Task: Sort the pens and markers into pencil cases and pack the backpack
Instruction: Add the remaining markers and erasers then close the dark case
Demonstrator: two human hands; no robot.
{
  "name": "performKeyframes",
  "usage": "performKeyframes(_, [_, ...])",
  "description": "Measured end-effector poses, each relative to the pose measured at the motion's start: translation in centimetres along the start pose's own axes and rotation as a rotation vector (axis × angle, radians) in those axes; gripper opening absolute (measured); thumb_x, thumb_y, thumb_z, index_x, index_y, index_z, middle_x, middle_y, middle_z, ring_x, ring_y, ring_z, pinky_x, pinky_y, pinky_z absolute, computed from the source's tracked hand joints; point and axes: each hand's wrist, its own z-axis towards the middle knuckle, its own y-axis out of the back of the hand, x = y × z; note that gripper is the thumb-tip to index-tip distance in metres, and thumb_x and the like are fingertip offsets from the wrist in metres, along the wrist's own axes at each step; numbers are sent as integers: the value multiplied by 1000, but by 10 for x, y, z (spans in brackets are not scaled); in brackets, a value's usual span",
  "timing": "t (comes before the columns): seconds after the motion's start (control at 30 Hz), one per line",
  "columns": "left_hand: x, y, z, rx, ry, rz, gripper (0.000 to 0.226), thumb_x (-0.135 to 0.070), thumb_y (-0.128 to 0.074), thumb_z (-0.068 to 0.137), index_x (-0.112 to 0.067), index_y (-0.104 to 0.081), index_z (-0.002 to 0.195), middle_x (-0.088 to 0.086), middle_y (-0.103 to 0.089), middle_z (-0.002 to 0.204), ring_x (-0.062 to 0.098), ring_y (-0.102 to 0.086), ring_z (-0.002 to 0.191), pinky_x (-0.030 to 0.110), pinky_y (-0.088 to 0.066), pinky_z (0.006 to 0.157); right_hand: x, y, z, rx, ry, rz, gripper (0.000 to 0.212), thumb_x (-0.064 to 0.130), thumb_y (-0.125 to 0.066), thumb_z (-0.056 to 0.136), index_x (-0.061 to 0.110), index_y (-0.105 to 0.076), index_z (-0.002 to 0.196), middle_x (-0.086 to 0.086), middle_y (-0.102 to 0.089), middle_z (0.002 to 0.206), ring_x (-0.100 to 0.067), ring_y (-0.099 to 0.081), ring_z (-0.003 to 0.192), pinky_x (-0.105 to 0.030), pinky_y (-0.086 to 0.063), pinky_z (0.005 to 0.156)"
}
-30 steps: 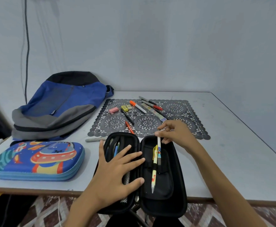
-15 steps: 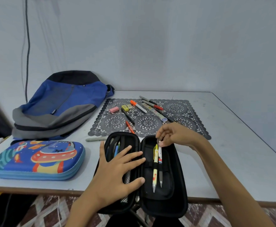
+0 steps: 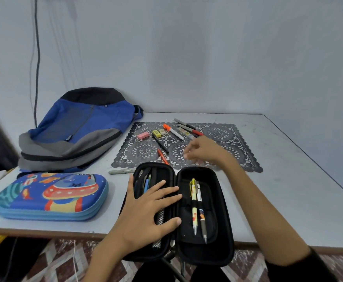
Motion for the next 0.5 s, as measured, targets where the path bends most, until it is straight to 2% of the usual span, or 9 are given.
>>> performKeyframes(0.07, [-1,1,0,11,7,-4,77,-91,-13,71,-61,-31,139,-49,-15,143,-19,10,139,53,31,108,12,-20,25,-88,59,-190,25,9,-58,91,9,-63,115,-2,-63,109,-17,-62,96,-26,-51,80])
performKeyframes(0.1, [-2,2,0,18,14,-6,74,-89,-17,73,-60,-32,138,-49,-15,143,-19,10,139,52,31,108,18,-31,37,-78,88,-283,31,9,-53,92,8,-60,122,-7,-62,119,-22,-59,108,-32,-49,90])
performKeyframes(0.13, [-3,2,1,22,20,-10,71,-85,-18,74,-60,-33,138,-49,-15,143,-19,10,139,52,31,108,22,-42,49,-53,111,-351,33,8,-48,93,6,-59,125,-12,-60,125,-27,-57,114,-37,-47,94])
performKeyframes(0.2, [-4,2,2,23,24,-22,70,-82,-18,74,-59,-34,138,-48,-16,143,-19,10,139,52,31,108,28,-59,68,-14,128,-462,29,6,-43,95,0,-60,118,-18,-61,119,-33,-58,109,-39,-48,88])
performKeyframes(0.33, [-3,2,1,22,21,-15,70,-82,-19,74,-58,-35,138,-48,-17,145,-18,8,140,55,27,109,31,-72,84,-3,140,-636,24,4,-41,95,-3,-59,110,-18,-61,113,-34,-59,100,-38,-48,81])
performKeyframes(0.4, [-2,1,1,24,20,-14,70,-82,-19,74,-58,-35,138,-48,-16,145,-17,8,140,55,26,110,33,-69,83,-31,136,-675,18,0,-42,94,-2,-57,86,-15,-59,89,-32,-56,83,-35,-41,69])
performKeyframes(0.43, [-1,1,1,23,20,-14,70,-82,-20,75,-58,-35,138,-47,-16,145,-17,8,140,55,26,110,34,-66,83,-77,142,-686,21,-1,-43,93,1,-50,73,-12,-53,78,-31,-53,78,-35,-39,66])
performKeyframes(0.5, [0,2,1,22,19,-15,69,-82,-20,75,-58,-35,139,-47,-17,145,-18,8,140,54,26,110,33,-61,83,-177,175,-700,34,-3,-47,90,7,-35,60,-7,-42,66,-29,-51,72,-33,-38,63])
